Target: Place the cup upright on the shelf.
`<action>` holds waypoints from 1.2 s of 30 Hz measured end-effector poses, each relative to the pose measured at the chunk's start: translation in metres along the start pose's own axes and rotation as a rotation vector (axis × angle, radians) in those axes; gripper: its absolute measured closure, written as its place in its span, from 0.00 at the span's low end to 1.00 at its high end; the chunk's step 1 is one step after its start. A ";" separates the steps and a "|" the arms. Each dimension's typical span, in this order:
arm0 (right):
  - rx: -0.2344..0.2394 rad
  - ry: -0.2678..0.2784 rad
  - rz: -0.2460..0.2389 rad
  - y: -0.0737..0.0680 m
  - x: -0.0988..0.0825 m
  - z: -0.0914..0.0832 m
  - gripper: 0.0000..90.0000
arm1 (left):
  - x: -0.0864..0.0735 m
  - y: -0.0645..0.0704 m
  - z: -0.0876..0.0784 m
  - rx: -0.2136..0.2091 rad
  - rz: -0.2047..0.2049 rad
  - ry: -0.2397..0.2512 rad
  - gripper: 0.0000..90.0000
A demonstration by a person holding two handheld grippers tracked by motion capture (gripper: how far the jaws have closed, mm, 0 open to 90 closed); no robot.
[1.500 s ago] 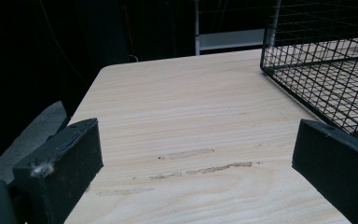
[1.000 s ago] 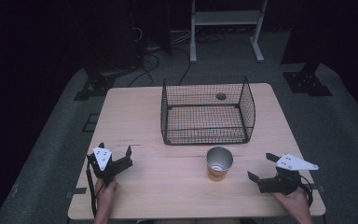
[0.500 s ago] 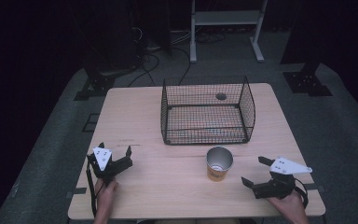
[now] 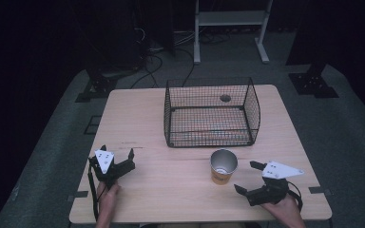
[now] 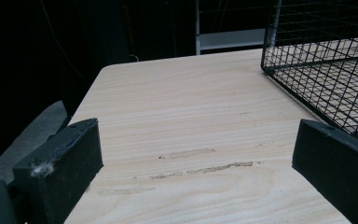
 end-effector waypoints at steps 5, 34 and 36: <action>0.019 -0.003 -0.009 -0.004 0.005 0.008 0.00 | 0.000 0.000 0.000 0.000 0.000 0.000 0.01; 0.032 -0.030 -0.039 -0.005 0.029 0.042 0.00 | 0.000 0.000 0.000 -0.003 -0.002 0.000 0.01; 0.030 -0.037 -0.040 -0.005 0.030 0.045 0.00 | 0.000 0.000 0.000 -0.004 -0.002 0.001 0.01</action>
Point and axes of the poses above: each handheld gripper's, and its own axes: z roughly forward along the jaws, x roughly out of its top, y roughly to its right, the point moved 3 cm from there along z, roughly forward along the jaws, and after that the axes turned 4 degrees about -y, right-handed, at the moved point
